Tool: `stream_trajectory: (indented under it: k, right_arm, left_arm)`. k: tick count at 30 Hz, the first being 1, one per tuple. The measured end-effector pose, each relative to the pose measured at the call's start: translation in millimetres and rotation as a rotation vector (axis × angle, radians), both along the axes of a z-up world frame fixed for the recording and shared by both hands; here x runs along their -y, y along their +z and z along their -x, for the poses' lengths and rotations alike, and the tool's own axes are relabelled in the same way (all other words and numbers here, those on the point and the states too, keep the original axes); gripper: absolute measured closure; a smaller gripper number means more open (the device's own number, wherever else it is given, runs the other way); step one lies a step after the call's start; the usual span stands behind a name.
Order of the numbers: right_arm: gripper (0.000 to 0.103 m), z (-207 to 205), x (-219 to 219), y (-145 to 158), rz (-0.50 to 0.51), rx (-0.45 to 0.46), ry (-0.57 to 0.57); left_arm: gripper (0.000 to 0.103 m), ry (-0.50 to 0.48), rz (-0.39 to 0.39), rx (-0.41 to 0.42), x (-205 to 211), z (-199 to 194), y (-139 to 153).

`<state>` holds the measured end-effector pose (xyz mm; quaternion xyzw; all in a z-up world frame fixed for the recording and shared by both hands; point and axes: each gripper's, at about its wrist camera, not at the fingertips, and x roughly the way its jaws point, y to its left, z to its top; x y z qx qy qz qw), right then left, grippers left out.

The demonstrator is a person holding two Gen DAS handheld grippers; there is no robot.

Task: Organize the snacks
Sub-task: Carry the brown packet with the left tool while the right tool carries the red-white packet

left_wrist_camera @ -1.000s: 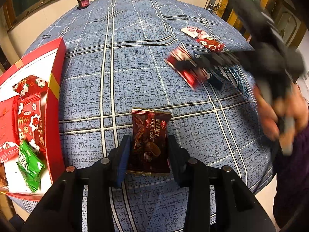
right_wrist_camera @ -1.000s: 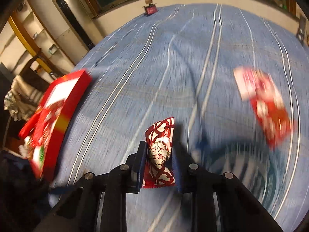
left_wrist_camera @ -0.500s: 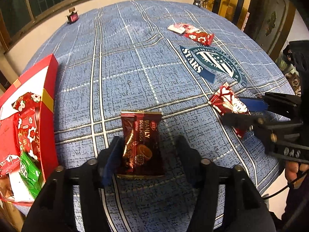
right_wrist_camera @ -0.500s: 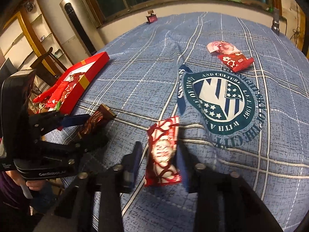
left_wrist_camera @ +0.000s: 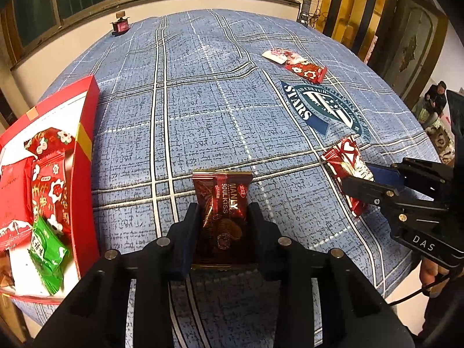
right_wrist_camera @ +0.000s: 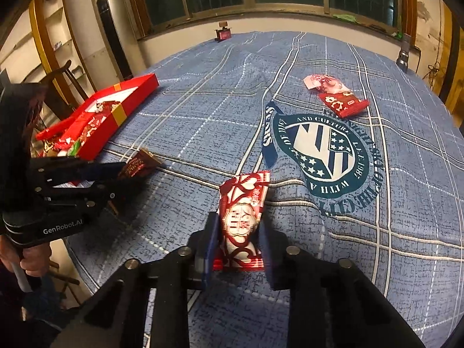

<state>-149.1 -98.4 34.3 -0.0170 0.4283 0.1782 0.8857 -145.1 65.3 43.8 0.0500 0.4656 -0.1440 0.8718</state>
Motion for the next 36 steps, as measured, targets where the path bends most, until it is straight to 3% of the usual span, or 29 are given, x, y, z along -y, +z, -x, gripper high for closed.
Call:
stream_trajectory:
  k: [7,16,21,36]
  right_arm:
    - [0.078,3.1,-15.2,16.2,-0.069,0.042,0.036]
    - [0.078,-1.7,-38.4,33.9,-0.167,0.053,0.07]
    - [0.078,-8.5,-59.8,40.1,-0.172,0.059,0.096]
    - [0.078,-33.5,-145.0,56.5,-0.164,0.078,0.196]
  left_arm:
    - [0.072,0.011,-0.01,0.049,-6.0,11.8,14.1]
    - [0.072,0.07,-0.082,0.198,-21.7,28.7,47.3]
    - [0.072,0.123,-0.099,0.257,-37.4,32.4,59.8]
    - [0.072,0.29,-0.1,0.297,-109.4,28.1,66.5]
